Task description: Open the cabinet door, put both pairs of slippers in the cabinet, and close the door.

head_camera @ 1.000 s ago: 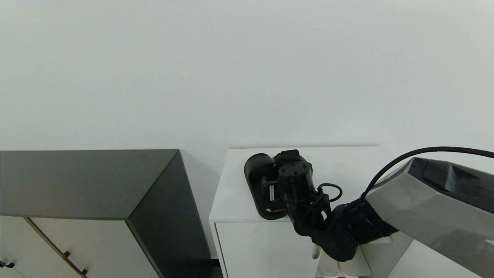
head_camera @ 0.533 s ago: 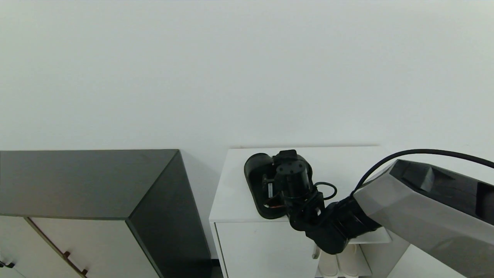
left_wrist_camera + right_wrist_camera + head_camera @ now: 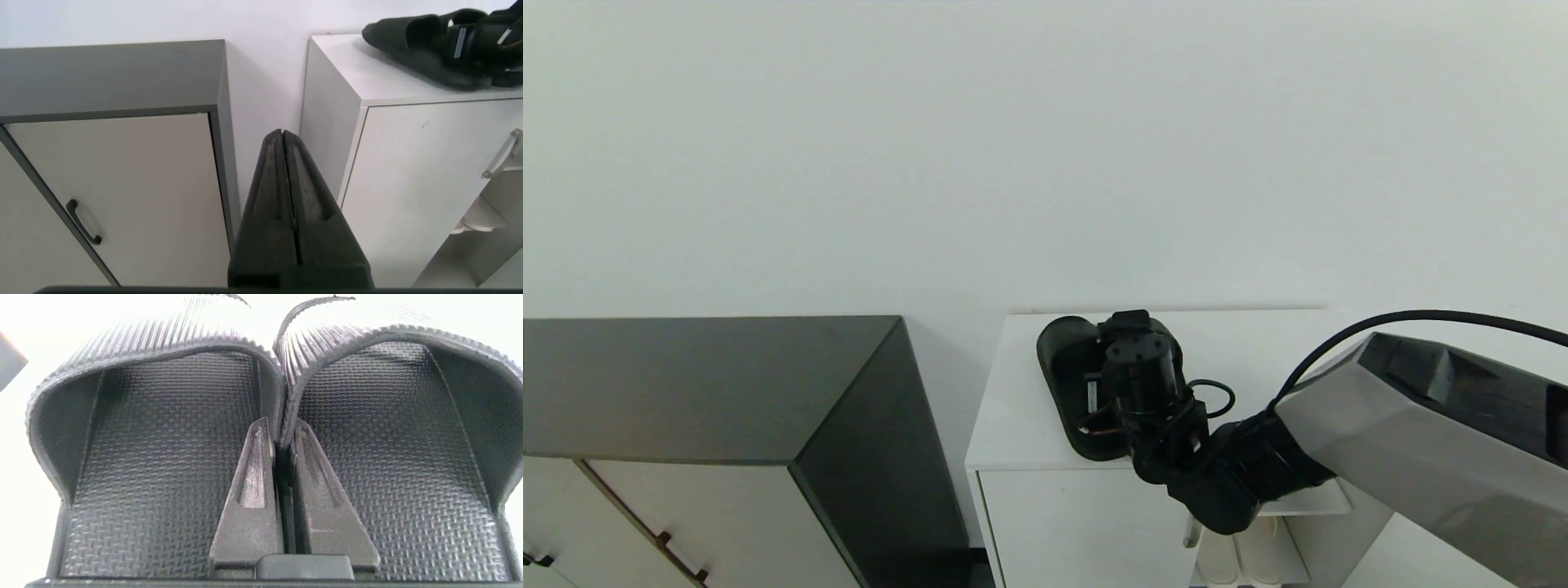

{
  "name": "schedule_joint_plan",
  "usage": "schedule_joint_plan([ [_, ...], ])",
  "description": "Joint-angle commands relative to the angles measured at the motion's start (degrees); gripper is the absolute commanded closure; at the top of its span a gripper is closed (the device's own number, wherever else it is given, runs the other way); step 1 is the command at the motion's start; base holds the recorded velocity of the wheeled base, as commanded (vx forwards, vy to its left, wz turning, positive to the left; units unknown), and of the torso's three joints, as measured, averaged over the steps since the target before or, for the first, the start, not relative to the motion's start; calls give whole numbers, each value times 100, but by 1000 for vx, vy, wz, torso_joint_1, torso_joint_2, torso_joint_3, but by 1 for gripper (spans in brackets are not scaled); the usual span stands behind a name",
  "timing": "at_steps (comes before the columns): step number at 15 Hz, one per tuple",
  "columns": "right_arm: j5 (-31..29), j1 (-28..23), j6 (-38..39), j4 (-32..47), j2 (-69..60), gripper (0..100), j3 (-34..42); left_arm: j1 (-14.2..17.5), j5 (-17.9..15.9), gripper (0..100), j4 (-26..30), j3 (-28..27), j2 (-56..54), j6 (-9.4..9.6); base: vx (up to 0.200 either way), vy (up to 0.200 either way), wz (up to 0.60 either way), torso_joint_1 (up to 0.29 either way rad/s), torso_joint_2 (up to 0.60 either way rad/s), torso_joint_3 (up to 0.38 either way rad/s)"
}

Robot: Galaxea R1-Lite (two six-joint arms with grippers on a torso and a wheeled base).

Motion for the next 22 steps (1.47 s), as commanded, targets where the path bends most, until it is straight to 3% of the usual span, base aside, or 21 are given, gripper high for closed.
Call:
schedule_joint_plan([
  [1, -2, 90, -1, -11, -368, 100, 223, 0, -2, 100, -1, 0, -2, 1, 0, 0, 0, 0, 0, 0],
  [9, 560, 617, -36, -82, -2513, 100, 3080, 0, -2, 100, -1, 0, -2, 19, 0, 0, 0, 0, 0, 0],
  [18, 639, 573, -27, -91, -2522, 100, 3317, 0, 7, 100, -1, 0, -2, -16, 0, 0, 0, 0, 0, 0],
  [22, 639, 582, -27, -117, -2407, 100, 3273, 0, 7, 100, -1, 0, -2, -34, -200, 0, 0, 11, 5, 2],
])
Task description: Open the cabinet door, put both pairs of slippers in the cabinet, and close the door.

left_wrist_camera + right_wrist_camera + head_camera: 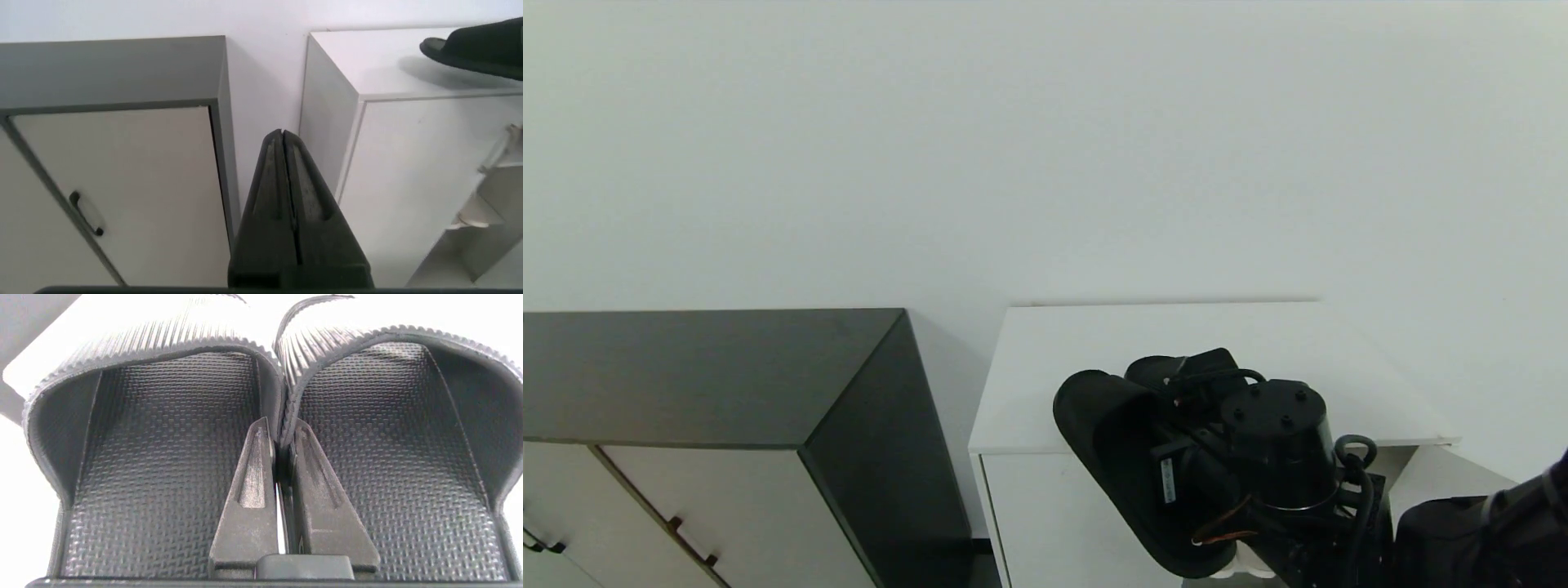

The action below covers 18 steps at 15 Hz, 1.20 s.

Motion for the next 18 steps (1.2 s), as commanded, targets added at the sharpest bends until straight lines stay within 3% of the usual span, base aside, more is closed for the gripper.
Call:
schedule_joint_plan([
  [1, 2, 15, 0, -36, 76, 100, -5, 0, 2, 100, -1, 0, -2, -1, -200, 0, 0, -2, 2, 7],
  [13, 2, 42, -9, -89, 138, 100, -31, 0, -7, 100, -1, 0, -2, -1, -200, 0, 0, 0, 2, 4],
  [18, 2, 59, -71, -159, 129, 100, 48, 0, -7, 100, -1, 0, -2, -10, 0, 0, 0, 0, 0, 0],
])
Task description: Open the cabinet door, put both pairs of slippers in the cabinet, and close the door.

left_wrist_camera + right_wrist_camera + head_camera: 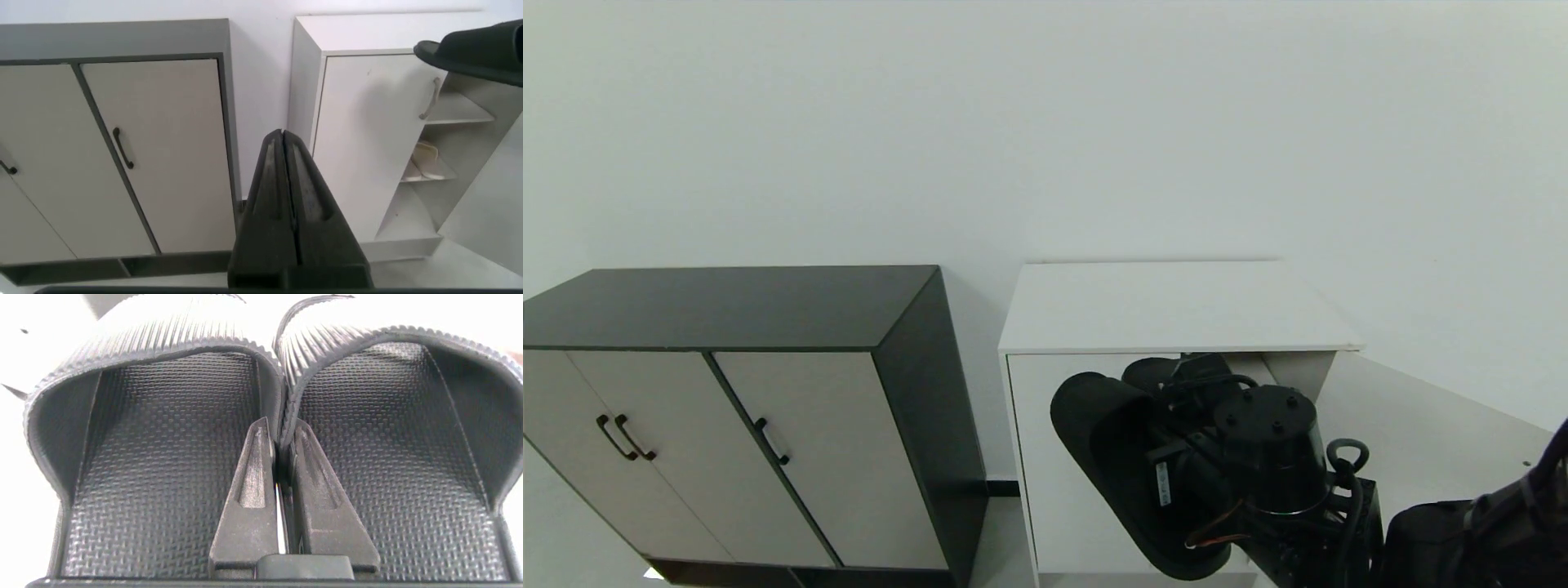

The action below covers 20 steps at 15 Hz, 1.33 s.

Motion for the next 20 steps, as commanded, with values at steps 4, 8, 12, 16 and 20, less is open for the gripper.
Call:
schedule_joint_plan([
  [4, 4, 94, -36, -110, 8, 100, 67, 0, -2, 100, -1, 0, -2, -22, 0, 0, 0, 0, 0, 0],
  [8, 4, 103, -36, -110, 17, 100, 58, 0, -2, 100, -1, 0, -2, -22, 0, 0, 0, 0, 0, 0],
  [12, 4, 103, -45, -110, 35, 100, 58, 0, -2, 100, -1, 0, -2, -14, 0, -100, 0, 2, 1, -1],
  [16, 13, 112, -45, -118, 61, 100, 58, 0, -2, 100, -1, 0, -2, -14, 0, -200, 0, 2, 4, 5],
  [20, 4, 112, -36, -118, 35, 100, 67, 0, -2, 100, -1, 0, -2, -14, 0, -200, 0, 0, 6, 2],
])
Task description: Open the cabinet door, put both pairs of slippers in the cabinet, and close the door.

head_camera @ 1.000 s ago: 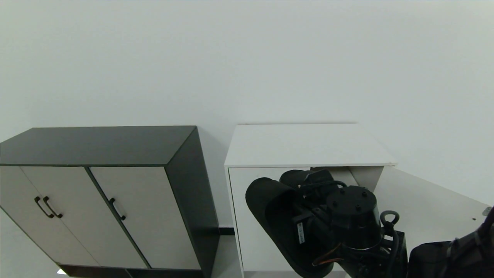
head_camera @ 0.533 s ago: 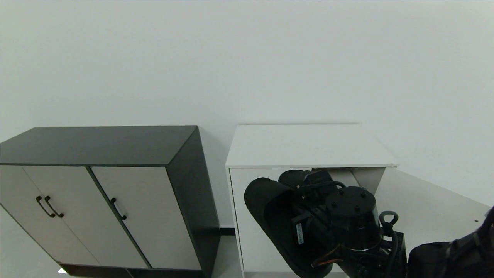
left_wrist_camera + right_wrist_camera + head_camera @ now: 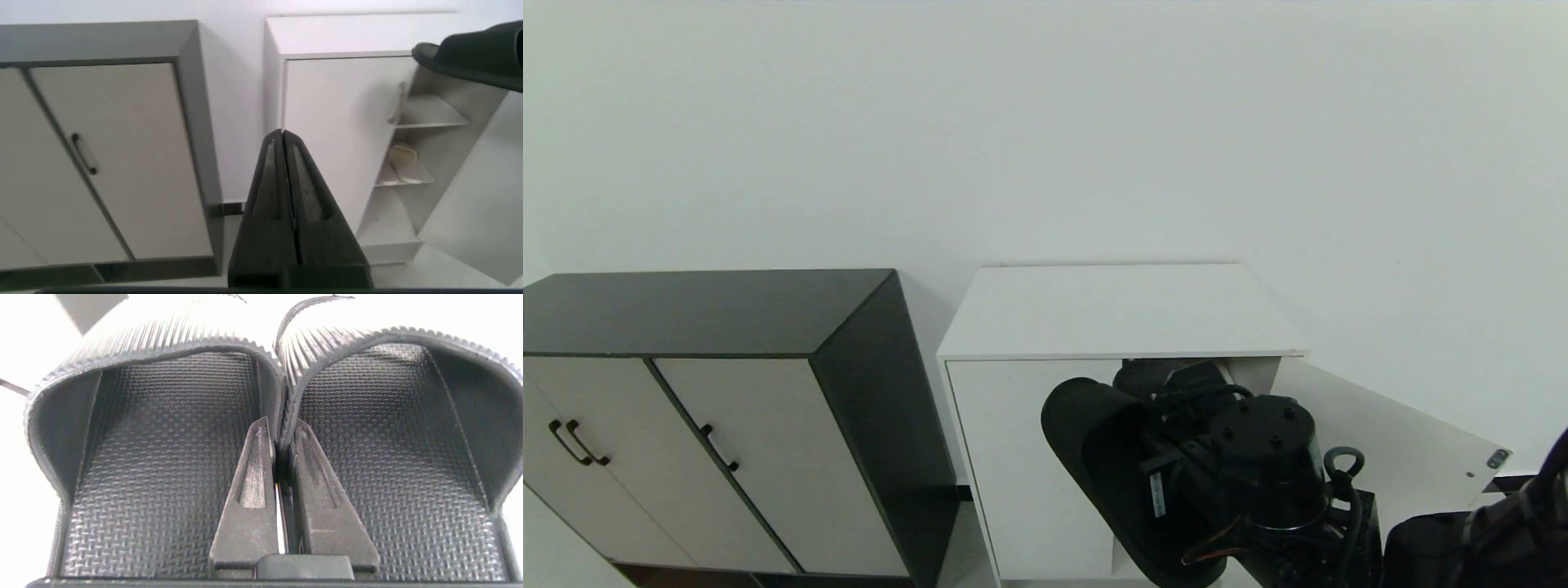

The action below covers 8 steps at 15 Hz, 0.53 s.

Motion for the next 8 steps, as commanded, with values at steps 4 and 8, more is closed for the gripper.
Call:
schedule_joint_plan([
  [4, 2, 10, 2, -73, -4, 100, 4, -2, 1, 100, 1, 0, -2, 0, 0, -200, 0, 4, 0, 0],
  [8, 19, 18, 2, -178, -13, 100, 48, -2, 10, 100, 1, 0, -2, -9, 0, -200, 0, -1, 5, 2],
])
